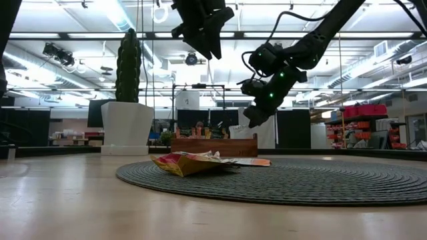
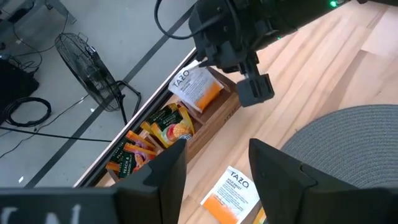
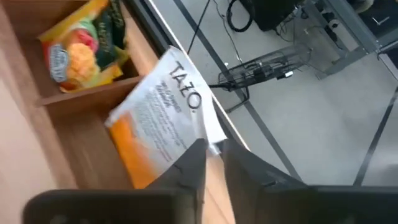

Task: Pick & Place Tea
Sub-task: Put the white tea bag into the right section of the wooden organizer

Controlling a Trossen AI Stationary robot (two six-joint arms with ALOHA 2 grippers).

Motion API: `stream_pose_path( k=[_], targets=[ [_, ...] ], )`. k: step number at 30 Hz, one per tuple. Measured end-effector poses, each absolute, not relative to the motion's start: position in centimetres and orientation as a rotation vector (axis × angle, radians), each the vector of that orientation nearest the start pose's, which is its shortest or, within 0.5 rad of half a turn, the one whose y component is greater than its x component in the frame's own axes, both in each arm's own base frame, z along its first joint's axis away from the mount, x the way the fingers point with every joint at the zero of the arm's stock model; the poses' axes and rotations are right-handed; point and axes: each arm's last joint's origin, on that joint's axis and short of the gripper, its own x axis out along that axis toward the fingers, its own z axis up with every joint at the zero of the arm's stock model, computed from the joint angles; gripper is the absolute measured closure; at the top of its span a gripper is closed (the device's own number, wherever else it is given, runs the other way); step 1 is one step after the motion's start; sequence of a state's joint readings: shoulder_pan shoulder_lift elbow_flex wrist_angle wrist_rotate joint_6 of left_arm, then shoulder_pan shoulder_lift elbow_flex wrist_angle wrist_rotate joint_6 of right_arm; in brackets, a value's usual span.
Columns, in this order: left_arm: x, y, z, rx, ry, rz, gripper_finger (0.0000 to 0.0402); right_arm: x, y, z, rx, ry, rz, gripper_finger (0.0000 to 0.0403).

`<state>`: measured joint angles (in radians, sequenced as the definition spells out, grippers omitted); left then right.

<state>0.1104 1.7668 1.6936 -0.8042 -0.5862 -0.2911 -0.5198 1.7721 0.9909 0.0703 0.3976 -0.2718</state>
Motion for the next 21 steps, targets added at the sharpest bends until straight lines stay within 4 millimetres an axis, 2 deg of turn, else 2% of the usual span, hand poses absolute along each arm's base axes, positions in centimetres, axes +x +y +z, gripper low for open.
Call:
stream_pose_path(
  k=[9, 12, 17, 21],
  targets=[
    [37.5, 5.8, 33.4, -0.051, 0.764, 0.769, 0.0225, 30.7, -18.9, 17.0, -0.162, 0.835, -0.699, 0.0247],
    [37.5, 5.8, 33.4, -0.051, 0.764, 0.769, 0.0225, 30.5, -18.8, 17.8, -0.165, 0.819, -0.709, 0.0228],
    [37.5, 5.8, 33.4, -0.051, 0.764, 0.769, 0.0225, 29.6, -17.5, 20.7, -0.133, 0.777, -0.633, 0.0228],
    [37.5, 5.8, 33.4, -0.051, 0.765, 0.769, 0.0225, 28.7, -14.9, 22.7, -0.019, 0.762, -0.404, 0.0252]
  ],
)
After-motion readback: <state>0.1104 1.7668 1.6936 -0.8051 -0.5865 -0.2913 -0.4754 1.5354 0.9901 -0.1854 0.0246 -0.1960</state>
